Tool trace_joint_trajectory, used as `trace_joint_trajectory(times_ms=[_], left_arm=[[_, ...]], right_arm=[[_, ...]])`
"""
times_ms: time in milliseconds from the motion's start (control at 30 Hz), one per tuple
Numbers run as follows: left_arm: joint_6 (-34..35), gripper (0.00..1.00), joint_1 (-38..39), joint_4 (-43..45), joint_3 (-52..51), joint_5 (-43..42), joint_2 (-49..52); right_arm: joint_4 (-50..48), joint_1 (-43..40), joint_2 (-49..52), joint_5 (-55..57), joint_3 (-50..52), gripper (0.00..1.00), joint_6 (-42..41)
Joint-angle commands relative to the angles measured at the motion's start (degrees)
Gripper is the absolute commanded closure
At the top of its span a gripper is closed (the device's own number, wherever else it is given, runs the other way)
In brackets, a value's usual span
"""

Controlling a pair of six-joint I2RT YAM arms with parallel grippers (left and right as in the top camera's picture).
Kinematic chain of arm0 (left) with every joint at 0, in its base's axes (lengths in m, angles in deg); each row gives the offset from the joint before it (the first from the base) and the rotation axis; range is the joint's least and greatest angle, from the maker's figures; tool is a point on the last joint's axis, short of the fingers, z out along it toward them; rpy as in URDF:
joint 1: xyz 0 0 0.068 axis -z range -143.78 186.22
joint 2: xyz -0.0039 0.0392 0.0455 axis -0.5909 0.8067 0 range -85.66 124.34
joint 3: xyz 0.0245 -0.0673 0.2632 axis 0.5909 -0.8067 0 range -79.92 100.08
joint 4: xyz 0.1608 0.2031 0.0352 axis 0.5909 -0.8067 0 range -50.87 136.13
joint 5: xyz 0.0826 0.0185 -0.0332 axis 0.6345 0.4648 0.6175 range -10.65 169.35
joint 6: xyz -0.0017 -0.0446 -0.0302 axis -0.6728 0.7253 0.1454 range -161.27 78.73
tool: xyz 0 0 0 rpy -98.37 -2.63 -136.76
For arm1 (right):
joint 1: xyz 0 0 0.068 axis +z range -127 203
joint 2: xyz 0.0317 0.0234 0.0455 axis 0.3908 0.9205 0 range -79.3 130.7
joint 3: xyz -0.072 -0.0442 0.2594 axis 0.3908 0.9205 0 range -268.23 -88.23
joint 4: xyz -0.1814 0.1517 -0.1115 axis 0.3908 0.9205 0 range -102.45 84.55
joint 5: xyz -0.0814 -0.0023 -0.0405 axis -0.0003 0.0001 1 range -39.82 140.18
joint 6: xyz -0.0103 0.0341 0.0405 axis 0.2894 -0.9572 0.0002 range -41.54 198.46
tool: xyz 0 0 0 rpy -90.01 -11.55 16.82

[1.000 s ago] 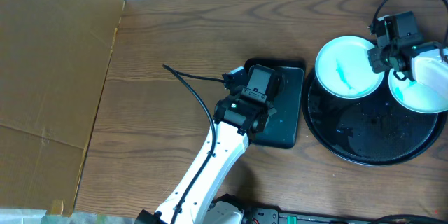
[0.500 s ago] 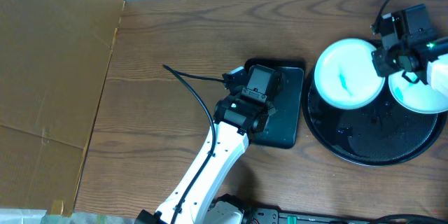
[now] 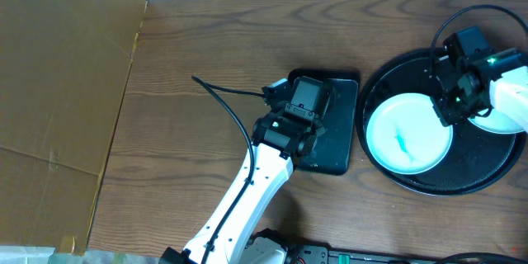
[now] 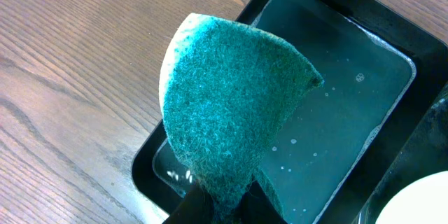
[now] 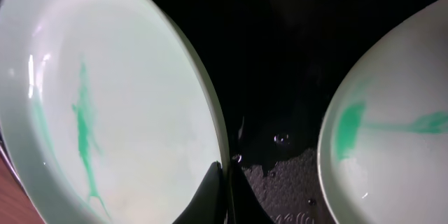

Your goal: Clean dirty plates on tray and stack at the side

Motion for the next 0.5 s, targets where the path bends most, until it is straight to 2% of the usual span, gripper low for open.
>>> trace_joint_trajectory(times_ms=[0,167,233,300,333,467], left_arm=[[-0.9,0.92,-0.3,0.0,-0.2,0.6,-0.3],[-0.9,0.92,-0.3,0.0,-0.2,0.6,-0.3],[-0.9,0.92,-0.3,0.0,-0.2,0.6,-0.3],[-0.9,0.92,-0.3,0.0,-0.2,0.6,-0.3],[-0.9,0.92,-0.3,0.0,-0.2,0.6,-0.3],[-0.9,0.92,-0.3,0.0,-0.2,0.6,-0.3]], right_arm=[[-0.8,0.4,0.7,3.9,3.2,0.99,-0.1],[-7.5,0.0,0.7,6.7,8.9,0.98,-1.4],[-9.2,0.0,0.7,6.6,10.2,0.89,-1.4],[-10.0,0.0,0.7,6.4,10.7,0.73,-1.4],[-10.3,0.0,0.7,6.2,10.9,0.69,-1.4],[-10.2,0.0,0.7,5.3,11.0,0.68,-1.4]])
